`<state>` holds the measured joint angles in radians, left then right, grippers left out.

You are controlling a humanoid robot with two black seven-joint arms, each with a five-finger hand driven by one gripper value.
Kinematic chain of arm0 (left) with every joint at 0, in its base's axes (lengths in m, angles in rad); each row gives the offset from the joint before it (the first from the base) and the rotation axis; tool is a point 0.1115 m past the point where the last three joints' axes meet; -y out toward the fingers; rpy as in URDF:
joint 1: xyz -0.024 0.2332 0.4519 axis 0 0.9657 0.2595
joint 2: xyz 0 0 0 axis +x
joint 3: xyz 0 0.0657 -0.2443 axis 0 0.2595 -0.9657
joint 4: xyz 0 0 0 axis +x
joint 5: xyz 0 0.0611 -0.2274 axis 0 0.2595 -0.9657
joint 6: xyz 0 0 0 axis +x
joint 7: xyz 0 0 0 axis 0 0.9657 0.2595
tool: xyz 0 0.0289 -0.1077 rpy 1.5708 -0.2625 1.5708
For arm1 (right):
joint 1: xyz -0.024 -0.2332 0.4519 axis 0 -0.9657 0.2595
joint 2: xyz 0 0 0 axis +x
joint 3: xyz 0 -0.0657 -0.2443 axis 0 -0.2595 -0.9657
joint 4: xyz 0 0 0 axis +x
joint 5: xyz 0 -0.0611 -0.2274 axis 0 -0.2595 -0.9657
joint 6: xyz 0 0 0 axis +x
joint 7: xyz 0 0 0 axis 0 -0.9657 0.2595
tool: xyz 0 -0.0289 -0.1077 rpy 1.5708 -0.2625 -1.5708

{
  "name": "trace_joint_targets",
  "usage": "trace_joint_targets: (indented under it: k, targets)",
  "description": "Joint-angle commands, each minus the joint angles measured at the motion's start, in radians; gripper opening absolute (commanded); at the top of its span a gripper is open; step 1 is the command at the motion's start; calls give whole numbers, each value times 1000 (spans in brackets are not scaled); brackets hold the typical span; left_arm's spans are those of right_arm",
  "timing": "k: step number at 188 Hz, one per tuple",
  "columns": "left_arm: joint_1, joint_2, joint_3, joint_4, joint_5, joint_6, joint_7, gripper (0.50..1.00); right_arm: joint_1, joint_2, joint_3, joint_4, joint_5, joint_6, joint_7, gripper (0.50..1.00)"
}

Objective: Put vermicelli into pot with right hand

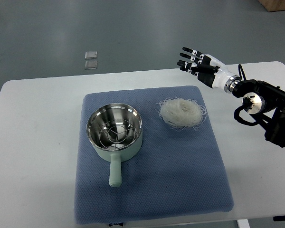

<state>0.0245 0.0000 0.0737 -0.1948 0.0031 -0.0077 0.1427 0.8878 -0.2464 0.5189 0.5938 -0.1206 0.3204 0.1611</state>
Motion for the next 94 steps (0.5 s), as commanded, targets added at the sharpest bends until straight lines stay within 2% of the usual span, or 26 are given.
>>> trace_joint_targets:
  k: [1,94]
  targets:
    - [0,0,0,0,0,0,0,1000,-1,1,0,0,-14,-1,1,926]
    - [0,0,6,5,-2,8,0,1000,5,-7,-3,3,-148,8,9,924]
